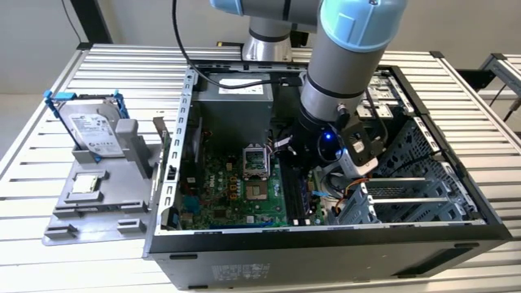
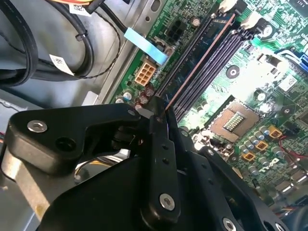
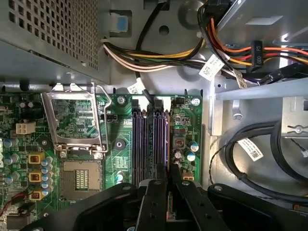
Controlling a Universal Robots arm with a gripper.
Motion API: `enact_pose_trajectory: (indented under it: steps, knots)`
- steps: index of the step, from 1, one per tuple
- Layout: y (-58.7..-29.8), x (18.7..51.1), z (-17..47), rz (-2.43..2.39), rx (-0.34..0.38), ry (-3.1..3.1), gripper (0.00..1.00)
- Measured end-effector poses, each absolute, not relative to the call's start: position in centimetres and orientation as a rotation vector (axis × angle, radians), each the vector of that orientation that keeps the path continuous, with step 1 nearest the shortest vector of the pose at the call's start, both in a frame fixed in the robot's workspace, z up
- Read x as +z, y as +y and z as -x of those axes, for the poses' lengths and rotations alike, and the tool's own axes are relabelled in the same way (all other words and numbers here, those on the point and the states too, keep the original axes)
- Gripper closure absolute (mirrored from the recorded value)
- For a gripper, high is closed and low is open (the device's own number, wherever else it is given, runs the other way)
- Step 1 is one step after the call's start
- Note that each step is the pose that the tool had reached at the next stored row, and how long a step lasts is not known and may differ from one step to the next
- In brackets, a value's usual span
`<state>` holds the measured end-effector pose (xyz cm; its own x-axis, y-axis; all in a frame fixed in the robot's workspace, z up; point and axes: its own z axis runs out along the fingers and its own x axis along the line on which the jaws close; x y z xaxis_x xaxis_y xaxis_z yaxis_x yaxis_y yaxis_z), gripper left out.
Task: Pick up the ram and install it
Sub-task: 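Insert the ram into the slot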
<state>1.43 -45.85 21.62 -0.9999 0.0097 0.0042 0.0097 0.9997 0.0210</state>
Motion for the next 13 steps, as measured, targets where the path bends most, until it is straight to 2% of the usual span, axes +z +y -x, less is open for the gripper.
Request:
enact_pose_trajectory:
  steps: [13]
  knots:
    - [-45.86, 21.5, -1.88, 0.016, -0.029, -3.111, 1.0]
